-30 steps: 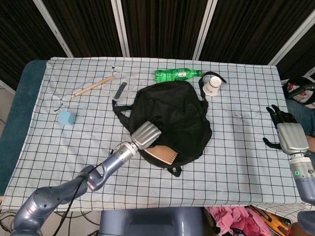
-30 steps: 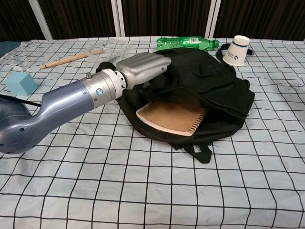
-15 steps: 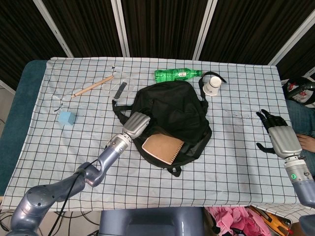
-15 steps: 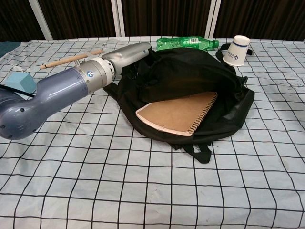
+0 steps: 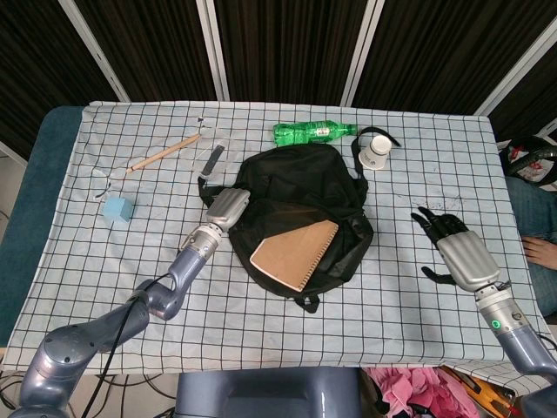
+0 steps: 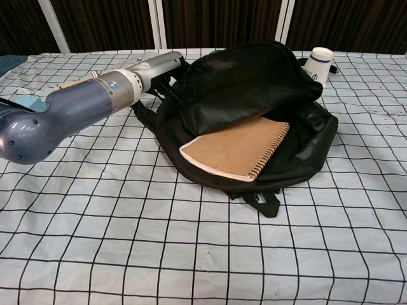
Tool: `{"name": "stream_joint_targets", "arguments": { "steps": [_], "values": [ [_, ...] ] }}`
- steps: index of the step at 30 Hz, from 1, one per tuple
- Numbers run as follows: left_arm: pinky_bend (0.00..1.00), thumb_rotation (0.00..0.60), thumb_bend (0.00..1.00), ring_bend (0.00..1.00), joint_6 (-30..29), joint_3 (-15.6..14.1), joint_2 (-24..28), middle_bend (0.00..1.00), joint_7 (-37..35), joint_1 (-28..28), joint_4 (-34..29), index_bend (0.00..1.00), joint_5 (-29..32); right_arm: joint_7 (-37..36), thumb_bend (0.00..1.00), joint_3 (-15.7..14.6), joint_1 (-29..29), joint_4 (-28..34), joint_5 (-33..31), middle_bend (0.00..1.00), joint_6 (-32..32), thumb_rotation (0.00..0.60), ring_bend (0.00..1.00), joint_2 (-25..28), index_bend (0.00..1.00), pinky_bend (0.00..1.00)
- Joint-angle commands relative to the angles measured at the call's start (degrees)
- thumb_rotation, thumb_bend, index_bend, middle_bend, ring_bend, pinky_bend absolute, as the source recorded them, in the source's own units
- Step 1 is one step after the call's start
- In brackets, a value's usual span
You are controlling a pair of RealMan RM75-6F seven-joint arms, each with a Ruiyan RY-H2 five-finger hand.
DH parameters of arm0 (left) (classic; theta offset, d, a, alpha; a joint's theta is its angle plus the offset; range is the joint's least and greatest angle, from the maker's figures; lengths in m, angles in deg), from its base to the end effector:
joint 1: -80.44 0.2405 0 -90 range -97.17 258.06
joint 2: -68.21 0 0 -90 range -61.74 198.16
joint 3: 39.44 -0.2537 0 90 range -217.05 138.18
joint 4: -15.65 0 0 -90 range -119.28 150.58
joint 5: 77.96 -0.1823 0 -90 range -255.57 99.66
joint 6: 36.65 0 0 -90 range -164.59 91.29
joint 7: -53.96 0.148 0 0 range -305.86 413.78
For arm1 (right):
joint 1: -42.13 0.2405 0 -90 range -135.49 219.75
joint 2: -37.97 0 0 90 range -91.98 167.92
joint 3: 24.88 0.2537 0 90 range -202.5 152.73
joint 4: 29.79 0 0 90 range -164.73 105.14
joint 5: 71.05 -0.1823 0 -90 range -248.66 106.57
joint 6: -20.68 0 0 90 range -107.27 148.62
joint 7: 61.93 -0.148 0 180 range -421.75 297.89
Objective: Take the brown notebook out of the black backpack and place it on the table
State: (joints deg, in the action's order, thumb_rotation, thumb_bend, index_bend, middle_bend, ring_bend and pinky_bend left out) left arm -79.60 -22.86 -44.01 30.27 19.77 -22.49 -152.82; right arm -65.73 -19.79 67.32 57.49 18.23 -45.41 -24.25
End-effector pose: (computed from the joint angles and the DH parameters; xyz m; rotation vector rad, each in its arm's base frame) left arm -0.0822 0.4292 -0.0632 -1.7930 -1.2206 -1.2219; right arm -0.2438 -0.2873 0.1623 1.7846 -0.7848 0.9165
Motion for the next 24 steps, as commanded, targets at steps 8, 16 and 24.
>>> {"name": "stream_joint_targets", "arguments": {
  "steps": [8,16,24],
  "values": [
    [0.16,0.6,0.42,0.29,3.4,1.0,-2.8,0.67,-2.0,-2.1,6.1,0.65,1.6,2.0,0.2,-0.5,5.8,1.5,4.1,0.07,4.7,0.6,0.17,-4.5,0.0,0.13],
    [0.16,0.6,0.42,0.29,8.3,3.6,-5.0,0.67,-4.1,-4.4,9.7,0.65,4.8,3.4,0.2,-0.5,9.3,-0.5,5.9,0.08,6.8,0.6,0.17,-9.6,0.0,0.13],
    [0.16,0.6,0.42,0.29,9.9,4.9,-6.0,0.67,-3.5,-5.9,12.6,0.65,6.3,2.4,0.2,0.0,12.6,-4.6,4.6,0.08,10.1,0.6,0.18,-13.8,0.01,0.13]
  ]
}}
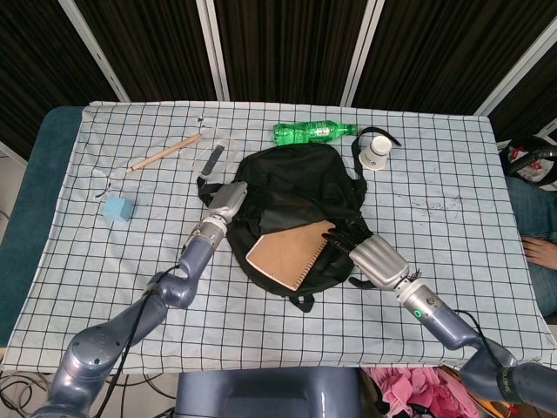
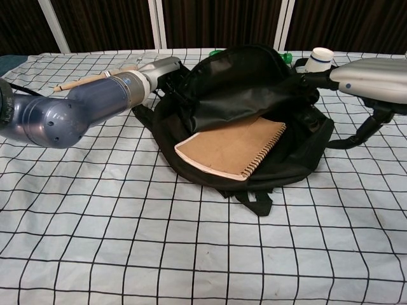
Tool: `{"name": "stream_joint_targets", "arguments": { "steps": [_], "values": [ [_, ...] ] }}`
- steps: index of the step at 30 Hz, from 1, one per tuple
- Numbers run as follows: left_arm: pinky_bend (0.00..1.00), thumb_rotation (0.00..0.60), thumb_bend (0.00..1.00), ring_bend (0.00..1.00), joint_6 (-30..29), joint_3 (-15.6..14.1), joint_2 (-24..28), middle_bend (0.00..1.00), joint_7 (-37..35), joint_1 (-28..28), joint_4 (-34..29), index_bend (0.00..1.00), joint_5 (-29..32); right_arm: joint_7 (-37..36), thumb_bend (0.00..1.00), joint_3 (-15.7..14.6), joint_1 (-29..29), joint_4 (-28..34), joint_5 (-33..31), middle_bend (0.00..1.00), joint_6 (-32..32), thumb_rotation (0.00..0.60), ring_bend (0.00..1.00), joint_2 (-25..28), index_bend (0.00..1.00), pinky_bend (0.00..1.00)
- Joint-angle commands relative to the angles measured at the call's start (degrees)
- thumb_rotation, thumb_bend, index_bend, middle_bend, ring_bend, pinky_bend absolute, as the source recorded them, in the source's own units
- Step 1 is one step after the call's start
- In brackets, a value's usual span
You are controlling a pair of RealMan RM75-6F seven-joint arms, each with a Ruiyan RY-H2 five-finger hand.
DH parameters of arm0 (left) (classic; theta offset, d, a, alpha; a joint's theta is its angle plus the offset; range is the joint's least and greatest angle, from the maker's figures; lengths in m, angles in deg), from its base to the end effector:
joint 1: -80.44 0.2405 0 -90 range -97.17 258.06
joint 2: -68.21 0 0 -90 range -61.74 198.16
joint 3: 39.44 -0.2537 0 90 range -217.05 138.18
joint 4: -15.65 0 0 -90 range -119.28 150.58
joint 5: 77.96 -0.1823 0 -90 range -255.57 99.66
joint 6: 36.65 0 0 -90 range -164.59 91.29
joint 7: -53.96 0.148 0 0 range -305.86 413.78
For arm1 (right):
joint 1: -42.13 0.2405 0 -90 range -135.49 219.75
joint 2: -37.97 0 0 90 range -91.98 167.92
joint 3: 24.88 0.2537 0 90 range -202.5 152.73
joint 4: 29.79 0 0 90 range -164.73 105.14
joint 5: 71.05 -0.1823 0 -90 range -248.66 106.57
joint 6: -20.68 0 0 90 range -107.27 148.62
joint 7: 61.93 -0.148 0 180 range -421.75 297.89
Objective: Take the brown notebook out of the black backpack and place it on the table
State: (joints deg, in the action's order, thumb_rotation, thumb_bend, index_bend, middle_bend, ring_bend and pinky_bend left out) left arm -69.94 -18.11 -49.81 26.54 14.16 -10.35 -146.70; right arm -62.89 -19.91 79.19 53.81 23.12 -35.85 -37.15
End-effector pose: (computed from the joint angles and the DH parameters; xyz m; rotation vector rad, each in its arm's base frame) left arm -0.0782 0.4506 -0.0782 -1.6539 -1.4040 -1.1524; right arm -0.1754 -0.3147 0.0677 2.1007 -0.7123 0.9925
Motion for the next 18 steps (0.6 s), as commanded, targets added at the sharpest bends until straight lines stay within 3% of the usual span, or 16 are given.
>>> {"name": "stream_joint_targets", "arguments": {
  "steps": [1,18],
  "values": [
    [0.16,0.6,0.42,0.29,0.3,0.2,-0.2,0.67,0.3,-0.4,0.8,0.65,0.2,-0.6,0.2,0.2,1.0,-1.2,-0.4,0.08,0.7,0.6,0.18,-1.3,0.01,0.13],
    [0.16,0.6,0.42,0.29,0.6,1.7,0.1,0.67,0.2,-1.1,0.1,0.65,1.7,-2.5,0.19,-0.6,5.3,-13.4,-1.5,0.09,3.0,0.6,0.17,-13.1,0.01,0.13]
  ]
}}
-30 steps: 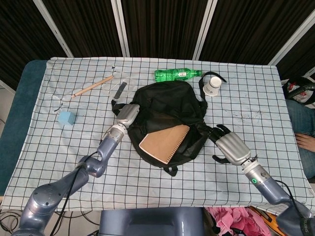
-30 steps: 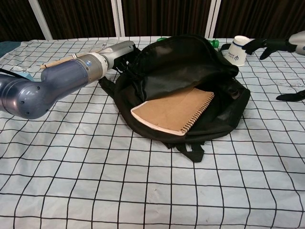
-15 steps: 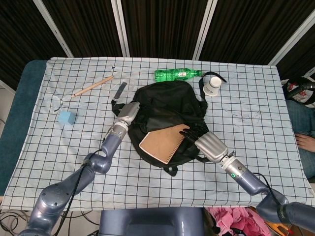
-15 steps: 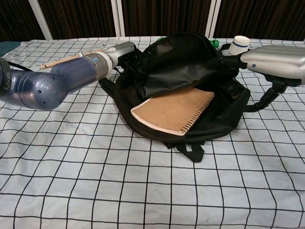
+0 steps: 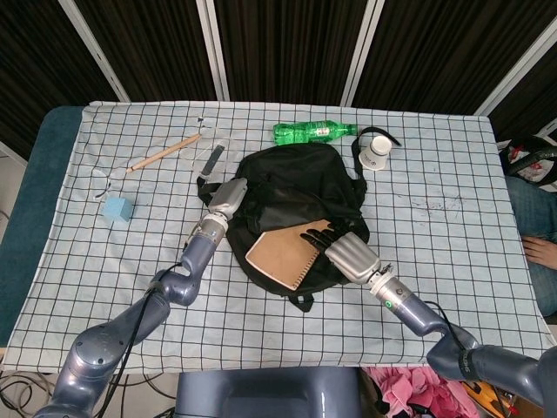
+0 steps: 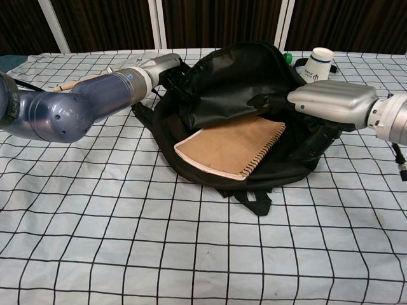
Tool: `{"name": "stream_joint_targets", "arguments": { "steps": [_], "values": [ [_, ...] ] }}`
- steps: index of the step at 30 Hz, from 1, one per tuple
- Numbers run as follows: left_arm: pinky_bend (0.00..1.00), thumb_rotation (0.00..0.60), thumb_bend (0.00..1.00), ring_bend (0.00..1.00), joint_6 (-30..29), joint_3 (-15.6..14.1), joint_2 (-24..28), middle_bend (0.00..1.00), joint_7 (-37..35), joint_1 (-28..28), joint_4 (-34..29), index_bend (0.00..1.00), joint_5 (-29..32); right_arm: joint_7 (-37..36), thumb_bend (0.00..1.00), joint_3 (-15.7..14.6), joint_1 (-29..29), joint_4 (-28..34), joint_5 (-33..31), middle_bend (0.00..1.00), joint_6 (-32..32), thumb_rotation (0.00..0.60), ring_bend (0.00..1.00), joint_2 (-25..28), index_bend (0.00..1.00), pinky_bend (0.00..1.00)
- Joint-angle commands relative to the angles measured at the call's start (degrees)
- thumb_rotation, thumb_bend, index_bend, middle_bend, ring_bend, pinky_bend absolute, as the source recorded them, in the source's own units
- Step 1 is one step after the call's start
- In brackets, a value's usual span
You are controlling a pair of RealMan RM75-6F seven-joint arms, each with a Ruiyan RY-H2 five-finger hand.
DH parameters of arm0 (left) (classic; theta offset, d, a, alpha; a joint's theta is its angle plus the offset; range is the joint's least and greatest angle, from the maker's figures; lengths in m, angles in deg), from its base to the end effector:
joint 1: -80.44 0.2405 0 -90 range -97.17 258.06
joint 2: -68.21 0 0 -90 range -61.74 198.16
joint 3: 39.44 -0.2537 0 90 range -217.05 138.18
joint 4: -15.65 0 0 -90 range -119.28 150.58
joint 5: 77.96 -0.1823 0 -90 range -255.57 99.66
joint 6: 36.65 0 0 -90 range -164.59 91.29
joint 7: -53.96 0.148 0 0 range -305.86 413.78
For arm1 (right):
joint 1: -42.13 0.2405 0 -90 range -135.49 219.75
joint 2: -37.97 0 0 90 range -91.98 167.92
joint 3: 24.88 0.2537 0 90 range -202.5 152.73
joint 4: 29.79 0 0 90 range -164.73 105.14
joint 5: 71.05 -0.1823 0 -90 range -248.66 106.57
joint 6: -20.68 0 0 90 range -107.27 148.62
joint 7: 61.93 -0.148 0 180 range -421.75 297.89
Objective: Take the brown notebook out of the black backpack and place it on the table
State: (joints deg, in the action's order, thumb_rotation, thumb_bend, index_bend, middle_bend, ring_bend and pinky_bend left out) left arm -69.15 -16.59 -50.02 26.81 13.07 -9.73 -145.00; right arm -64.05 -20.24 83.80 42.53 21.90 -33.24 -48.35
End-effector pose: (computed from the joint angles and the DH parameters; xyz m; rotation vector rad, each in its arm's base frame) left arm -0.0730 0.4550 -0.0761 -1.6193 -1.4317 -1.1682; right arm -0.1646 -0.3339 0.0141 2.1454 -0.7144 0.9852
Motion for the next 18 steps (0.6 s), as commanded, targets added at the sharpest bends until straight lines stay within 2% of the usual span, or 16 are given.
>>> {"name": "stream_joint_targets", "arguments": {
  "steps": [1,14,18],
  "values": [
    [0.16,0.6,0.42,0.29,-0.2,0.1,0.4,0.67,0.0,0.0,-0.7,0.65,0.1,-1.5,0.19,-0.3,0.8,-2.5,-0.2,0.09,0.3,0.6,0.17,-2.2,0.01,0.13],
    [0.16,0.6,0.42,0.29,-0.7,0.3,1.4,0.67,1.4,0.5,-2.9,0.65,0.7,-4.4,0.16,-0.9,2.6,-10.0,-0.1,0.09,-0.3,0.6,0.17,-8.4,0.01,0.13],
    [0.16,0.6,0.42,0.29,-1.2,0.4,1.6,0.67,1.5,0.6,-3.7,0.65,0.7,-4.8,0.16,-1.1,3.7,-14.6,-0.1,0.09,0.6,0.6,0.17,-11.5,0.01,0.13]
  ]
}}
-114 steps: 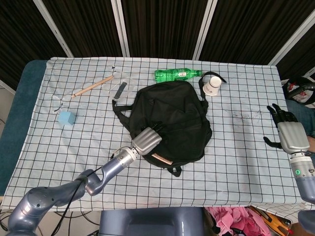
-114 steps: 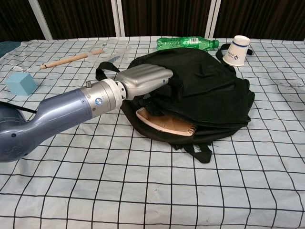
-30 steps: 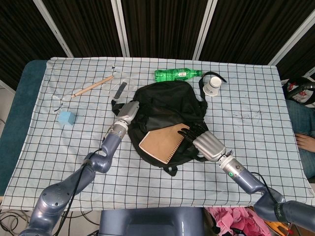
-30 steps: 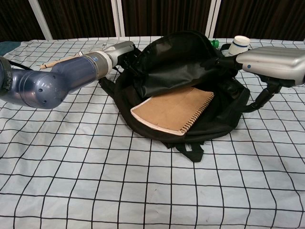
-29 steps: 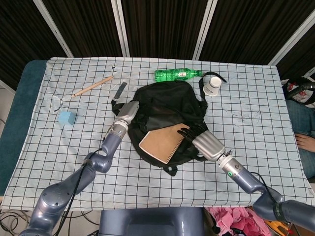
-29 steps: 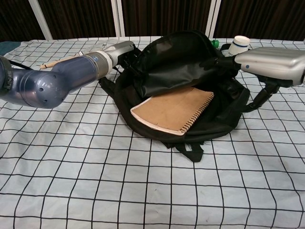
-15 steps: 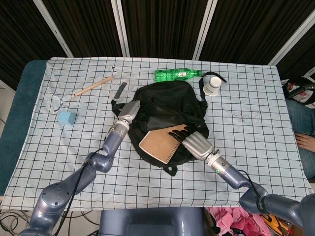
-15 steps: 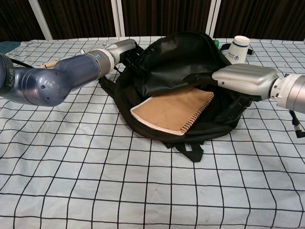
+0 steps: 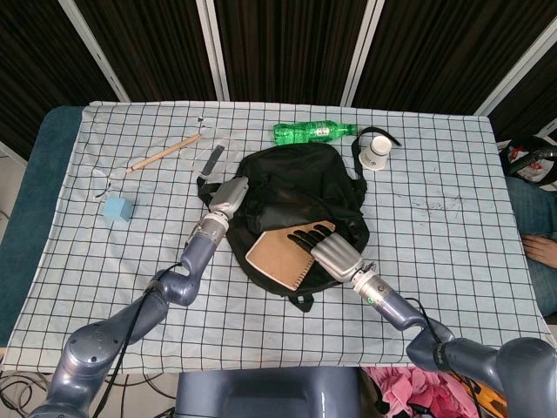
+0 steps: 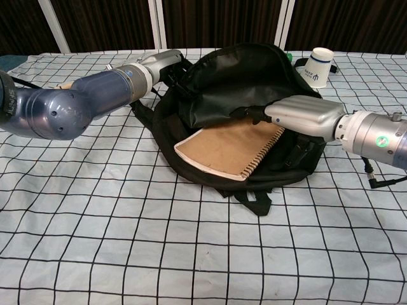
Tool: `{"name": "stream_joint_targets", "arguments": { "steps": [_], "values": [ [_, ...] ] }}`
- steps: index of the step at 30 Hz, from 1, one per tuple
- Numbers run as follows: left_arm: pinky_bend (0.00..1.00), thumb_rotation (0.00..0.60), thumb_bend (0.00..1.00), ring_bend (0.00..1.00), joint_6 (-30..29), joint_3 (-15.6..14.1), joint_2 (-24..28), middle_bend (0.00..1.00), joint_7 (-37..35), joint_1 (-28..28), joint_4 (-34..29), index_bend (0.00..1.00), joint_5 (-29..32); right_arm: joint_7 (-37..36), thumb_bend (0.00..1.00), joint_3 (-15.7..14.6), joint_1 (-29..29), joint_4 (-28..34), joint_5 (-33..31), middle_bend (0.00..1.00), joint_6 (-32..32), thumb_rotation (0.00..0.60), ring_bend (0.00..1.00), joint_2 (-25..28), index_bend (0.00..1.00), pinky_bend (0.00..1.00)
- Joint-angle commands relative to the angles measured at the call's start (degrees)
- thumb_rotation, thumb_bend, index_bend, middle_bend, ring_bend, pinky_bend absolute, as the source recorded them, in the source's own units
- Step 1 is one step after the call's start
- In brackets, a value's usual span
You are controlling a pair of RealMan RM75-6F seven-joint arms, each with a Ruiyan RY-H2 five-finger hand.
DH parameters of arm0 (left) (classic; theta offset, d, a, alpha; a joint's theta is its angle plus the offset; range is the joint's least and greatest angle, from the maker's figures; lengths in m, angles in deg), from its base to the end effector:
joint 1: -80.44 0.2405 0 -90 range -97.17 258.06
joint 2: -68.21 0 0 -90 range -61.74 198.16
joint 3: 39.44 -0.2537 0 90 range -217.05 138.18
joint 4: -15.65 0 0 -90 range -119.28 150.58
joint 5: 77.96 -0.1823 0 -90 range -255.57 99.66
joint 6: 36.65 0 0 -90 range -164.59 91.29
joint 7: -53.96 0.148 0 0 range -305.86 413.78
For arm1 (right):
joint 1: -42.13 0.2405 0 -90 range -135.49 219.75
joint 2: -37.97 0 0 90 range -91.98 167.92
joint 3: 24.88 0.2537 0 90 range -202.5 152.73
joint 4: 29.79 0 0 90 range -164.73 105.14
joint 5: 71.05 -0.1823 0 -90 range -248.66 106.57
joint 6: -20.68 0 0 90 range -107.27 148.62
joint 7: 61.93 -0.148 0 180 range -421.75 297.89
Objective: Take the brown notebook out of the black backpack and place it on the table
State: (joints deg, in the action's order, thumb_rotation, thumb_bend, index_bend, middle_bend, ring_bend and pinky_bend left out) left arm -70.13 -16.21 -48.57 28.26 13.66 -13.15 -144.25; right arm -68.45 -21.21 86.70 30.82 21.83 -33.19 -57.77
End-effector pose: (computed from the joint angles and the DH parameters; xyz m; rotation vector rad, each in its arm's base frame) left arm -0.0690 0.4536 -0.0726 -1.6236 -1.4345 -1.1923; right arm -0.1592 -0.3455 -0.0261 2.1544 -0.7387 0.9990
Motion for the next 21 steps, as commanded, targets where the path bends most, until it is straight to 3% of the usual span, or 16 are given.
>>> {"name": "stream_joint_targets", "arguments": {
  "steps": [1,7,10,21],
  "values": [
    [0.16,0.6,0.42,0.29,-0.4,0.0,0.2,0.67,0.2,0.0,-0.5,0.65,-0.1,-0.4,0.16,-0.3,0.9,-3.7,0.1,0.09,0.4,0.6,0.17,-2.5,0.01,0.13],
    [0.16,0.6,0.42,0.29,-1.3,-0.2,0.9,0.67,0.8,0.4,-1.8,0.65,-0.3,-1.2,0.16,-1.3,1.3,-8.0,1.3,0.1,-1.2,0.6,0.18,-5.2,0.03,0.13],
    [0.16,0.6,0.42,0.29,-1.1,-0.2,1.0,0.67,1.2,0.6,-2.0,0.65,0.0,-2.3,0.17,-1.5,1.3,-9.1,1.6,0.12,-2.4,0.6,0.19,-6.3,0.08,0.13],
    [0.16,0.6,0.42,0.29,-1.8,-0.4,1.6,0.67,1.6,1.1,-3.1,0.65,-0.1,-4.8,0.27,-1.1,1.3,-14.9,0.9,0.18,-5.1,0.6,0.23,-12.2,0.16,0.14]
  ]
}}
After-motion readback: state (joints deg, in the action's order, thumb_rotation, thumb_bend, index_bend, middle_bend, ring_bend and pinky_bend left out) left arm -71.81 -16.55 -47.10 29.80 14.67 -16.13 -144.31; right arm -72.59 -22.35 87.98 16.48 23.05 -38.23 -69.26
